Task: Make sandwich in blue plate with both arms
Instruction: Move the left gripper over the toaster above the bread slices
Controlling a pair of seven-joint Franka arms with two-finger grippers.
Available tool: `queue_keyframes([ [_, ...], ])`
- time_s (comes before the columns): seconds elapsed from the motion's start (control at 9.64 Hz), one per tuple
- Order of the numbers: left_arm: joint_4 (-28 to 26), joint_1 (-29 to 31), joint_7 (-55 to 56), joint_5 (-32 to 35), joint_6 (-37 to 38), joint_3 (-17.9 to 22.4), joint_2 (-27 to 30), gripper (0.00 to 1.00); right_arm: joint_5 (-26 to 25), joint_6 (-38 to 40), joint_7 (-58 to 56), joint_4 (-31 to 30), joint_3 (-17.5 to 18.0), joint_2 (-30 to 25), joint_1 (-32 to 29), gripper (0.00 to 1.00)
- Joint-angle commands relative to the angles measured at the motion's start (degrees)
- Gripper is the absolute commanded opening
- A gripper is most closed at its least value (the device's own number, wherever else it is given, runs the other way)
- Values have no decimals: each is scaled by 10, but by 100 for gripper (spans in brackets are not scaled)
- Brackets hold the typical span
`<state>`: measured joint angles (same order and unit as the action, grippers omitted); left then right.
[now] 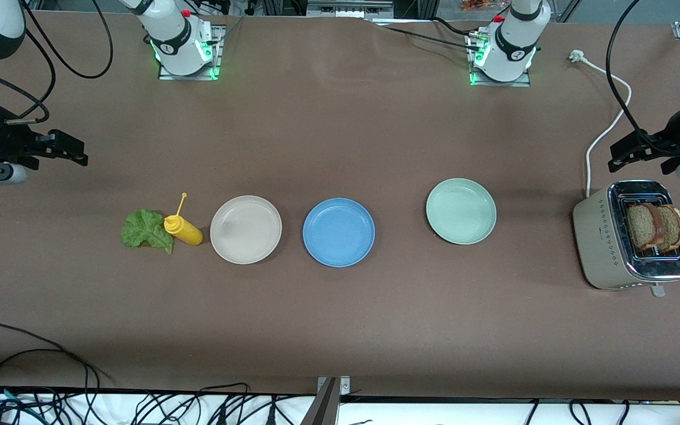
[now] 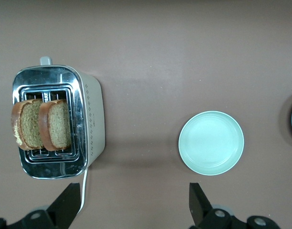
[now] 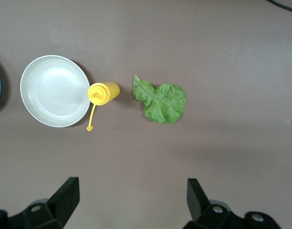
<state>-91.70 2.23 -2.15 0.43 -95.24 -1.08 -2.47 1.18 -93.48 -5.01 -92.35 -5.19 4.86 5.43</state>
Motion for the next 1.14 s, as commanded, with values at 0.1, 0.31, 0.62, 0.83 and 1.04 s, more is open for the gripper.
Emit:
queue_keyframes([
  [0.1,-15,35,-2,9,-21,-8,2,100,-3,9,4,19,3,1,1,100],
  [0.31,-20,59,-27,9,-23,-8,2,100,-1,14,1,19,1,0,0,100],
  [0.62,-19,127,-33,12,-49,-8,-41,99,0,14,3,19,1,-2,0,100],
  [0.83,-20,140,-33,16,-72,-7,-81,96,0,13,6,19,3,-1,1,100],
  [1.04,-23,159,-33,18,-117,-7,-130,92,0,11,9,19,4,2,4,100],
])
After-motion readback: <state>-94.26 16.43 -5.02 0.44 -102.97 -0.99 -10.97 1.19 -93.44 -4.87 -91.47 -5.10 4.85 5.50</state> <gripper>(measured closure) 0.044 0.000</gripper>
